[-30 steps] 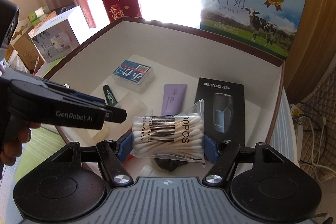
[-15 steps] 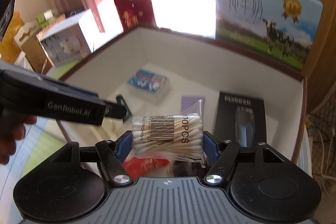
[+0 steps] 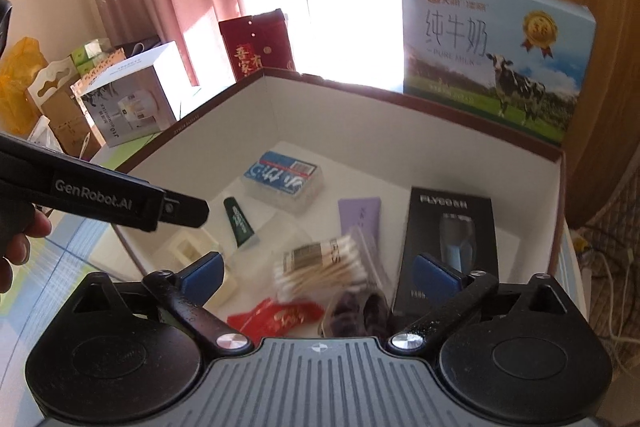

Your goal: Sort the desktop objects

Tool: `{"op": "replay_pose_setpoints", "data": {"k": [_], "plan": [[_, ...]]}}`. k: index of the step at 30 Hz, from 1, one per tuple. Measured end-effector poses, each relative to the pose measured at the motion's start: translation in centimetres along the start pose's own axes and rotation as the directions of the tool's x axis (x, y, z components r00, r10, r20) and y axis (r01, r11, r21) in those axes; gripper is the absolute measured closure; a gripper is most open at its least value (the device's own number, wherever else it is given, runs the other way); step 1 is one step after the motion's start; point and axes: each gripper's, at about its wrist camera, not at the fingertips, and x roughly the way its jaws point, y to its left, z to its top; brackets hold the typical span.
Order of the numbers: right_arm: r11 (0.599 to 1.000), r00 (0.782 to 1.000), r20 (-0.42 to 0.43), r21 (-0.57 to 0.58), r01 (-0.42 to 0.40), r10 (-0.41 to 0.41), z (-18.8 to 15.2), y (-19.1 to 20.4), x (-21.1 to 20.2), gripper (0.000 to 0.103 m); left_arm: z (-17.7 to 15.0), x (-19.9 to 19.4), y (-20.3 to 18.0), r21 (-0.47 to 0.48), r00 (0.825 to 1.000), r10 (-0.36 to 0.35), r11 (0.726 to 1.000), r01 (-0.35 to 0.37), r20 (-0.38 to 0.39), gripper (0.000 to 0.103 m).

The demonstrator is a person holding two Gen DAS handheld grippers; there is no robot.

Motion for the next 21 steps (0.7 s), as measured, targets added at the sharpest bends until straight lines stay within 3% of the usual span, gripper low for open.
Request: {"op": "replay_pose_setpoints", "data": {"k": [9,21], "plan": [[0.999,0.999,-0.008,0.034,0.034,-0.033,-0.6,-0.1,-2.8,0.002,-1.2,-2.4,-0.9,0.003,0.999,0.033,0.999,-0.033,0.033,0.024],[0.999,0.998,0.035,0.027,0.043,-0.044,-1.8,0.6,-7.5,0.002,-3.6,-6.0,-2.3,0.010,0.995,0.062,0.998,-0.063,0.077,0.020]]}}
